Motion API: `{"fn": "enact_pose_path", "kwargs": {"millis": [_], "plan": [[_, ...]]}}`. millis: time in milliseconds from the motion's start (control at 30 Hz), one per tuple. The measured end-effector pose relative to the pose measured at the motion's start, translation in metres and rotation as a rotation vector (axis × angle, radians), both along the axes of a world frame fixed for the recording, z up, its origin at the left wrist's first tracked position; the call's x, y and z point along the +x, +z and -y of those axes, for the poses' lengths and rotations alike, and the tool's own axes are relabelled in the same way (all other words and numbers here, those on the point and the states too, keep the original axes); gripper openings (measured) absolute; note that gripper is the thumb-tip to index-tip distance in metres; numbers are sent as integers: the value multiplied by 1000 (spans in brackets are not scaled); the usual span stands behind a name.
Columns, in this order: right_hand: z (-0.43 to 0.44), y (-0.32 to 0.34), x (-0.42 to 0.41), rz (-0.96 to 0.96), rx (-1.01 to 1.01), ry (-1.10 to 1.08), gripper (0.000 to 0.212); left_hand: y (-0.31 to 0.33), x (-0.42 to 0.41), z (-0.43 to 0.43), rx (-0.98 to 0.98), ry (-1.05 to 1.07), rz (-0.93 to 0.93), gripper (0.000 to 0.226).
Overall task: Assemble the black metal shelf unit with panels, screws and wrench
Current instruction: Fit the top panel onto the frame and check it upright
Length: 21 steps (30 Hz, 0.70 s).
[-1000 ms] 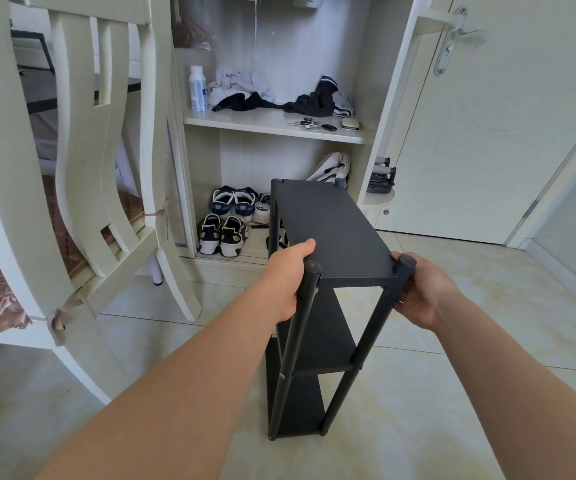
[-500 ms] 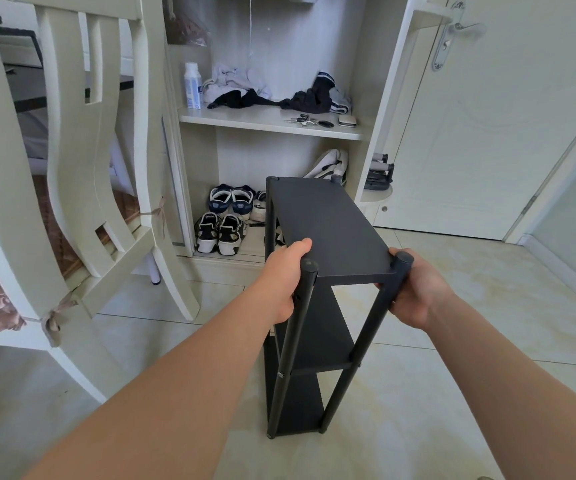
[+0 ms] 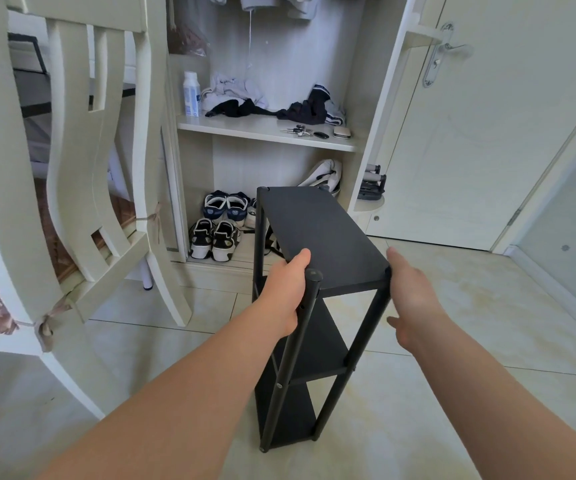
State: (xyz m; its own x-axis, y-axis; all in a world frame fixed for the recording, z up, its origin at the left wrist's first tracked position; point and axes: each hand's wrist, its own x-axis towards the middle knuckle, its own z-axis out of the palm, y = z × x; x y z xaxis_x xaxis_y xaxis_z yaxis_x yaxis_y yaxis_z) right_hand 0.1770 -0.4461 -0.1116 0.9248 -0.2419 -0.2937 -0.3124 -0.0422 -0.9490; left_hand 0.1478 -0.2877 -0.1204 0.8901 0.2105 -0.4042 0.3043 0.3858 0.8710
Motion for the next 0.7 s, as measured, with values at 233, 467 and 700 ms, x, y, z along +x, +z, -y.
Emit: {"fn": "enact_pose_path", "kwargs": {"millis": [233,467,700], "plan": [[-10,-14,-13,59,28,26,31,6,2,0,-104,76,-35,28],[12,-6,2,141,88,76,21,7,-14,33,-137,-54,-8,31],[5,4,-16,-48,90,189,38,13,-4,-7,132,-52,-67,46]]}}
